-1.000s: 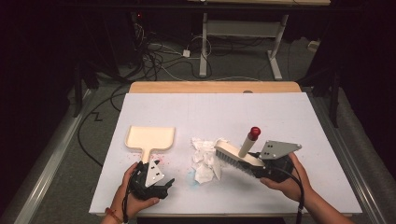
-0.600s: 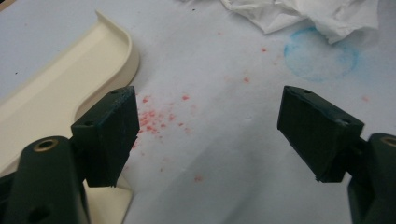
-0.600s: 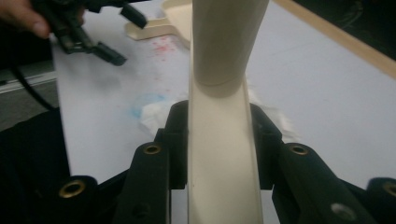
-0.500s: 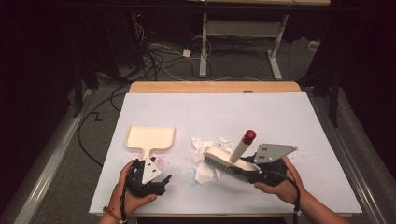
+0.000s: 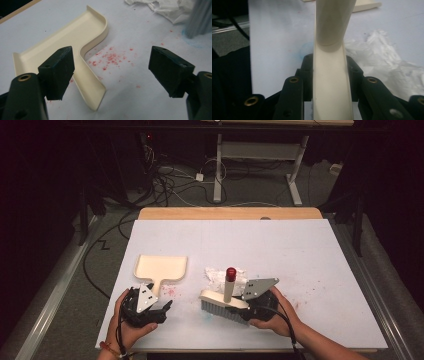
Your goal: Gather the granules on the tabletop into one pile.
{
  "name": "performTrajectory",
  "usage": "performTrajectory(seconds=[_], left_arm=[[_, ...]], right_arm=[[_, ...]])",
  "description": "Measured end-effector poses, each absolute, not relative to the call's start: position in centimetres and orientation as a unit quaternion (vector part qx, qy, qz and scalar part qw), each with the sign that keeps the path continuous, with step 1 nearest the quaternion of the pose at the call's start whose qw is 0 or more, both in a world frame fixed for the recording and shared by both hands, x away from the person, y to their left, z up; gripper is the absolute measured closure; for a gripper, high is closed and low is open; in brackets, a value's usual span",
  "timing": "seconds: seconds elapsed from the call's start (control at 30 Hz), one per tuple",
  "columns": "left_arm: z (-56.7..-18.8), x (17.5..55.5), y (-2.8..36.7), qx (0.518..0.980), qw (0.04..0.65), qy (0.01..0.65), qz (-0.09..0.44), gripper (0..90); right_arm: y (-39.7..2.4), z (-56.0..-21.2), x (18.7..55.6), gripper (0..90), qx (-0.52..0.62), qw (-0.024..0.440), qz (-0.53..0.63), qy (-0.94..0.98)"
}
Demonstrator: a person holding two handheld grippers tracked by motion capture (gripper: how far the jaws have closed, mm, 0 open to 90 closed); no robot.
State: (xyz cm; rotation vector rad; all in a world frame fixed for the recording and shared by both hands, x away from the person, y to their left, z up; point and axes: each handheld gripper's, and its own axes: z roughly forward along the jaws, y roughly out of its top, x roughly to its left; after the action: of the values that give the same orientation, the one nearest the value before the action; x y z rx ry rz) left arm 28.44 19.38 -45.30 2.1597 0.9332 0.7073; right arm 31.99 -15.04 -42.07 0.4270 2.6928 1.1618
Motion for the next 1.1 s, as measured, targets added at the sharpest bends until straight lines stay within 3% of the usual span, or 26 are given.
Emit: performTrajectory(seconds=[0.13, 0.3, 0.4, 0.7, 1.1], left_arm=[[-45.6, 28.4, 18.8, 0.832, 0.337, 0.352, 0.264, 20.0], [-46.3, 28.4, 17.0, 0.850, 0.328, 0.324, 0.254, 20.0], [-46.6, 28.3, 16.1, 0.858, 0.324, 0.316, 0.243, 20.0], [-46.7, 28.3, 16.2, 0.861, 0.318, 0.315, 0.241, 19.9], [-46.7, 28.4, 16.4, 0.859, 0.317, 0.320, 0.244, 19.9]], right_arm=[[-15.7, -42.2, 33.1, 67.8, 0.165, 0.099, 0.394, 0.899], [-16.2, -41.8, 34.2, 67.9, 0.186, 0.145, 0.385, 0.892], [-17.0, -41.4, 34.6, 67.9, 0.196, 0.121, 0.409, 0.883], [-19.0, -38.7, 33.7, 67.7, 0.200, 0.133, 0.454, 0.858], [-23.7, -36.1, 34.3, 67.7, 0.258, 0.214, 0.452, 0.826]])
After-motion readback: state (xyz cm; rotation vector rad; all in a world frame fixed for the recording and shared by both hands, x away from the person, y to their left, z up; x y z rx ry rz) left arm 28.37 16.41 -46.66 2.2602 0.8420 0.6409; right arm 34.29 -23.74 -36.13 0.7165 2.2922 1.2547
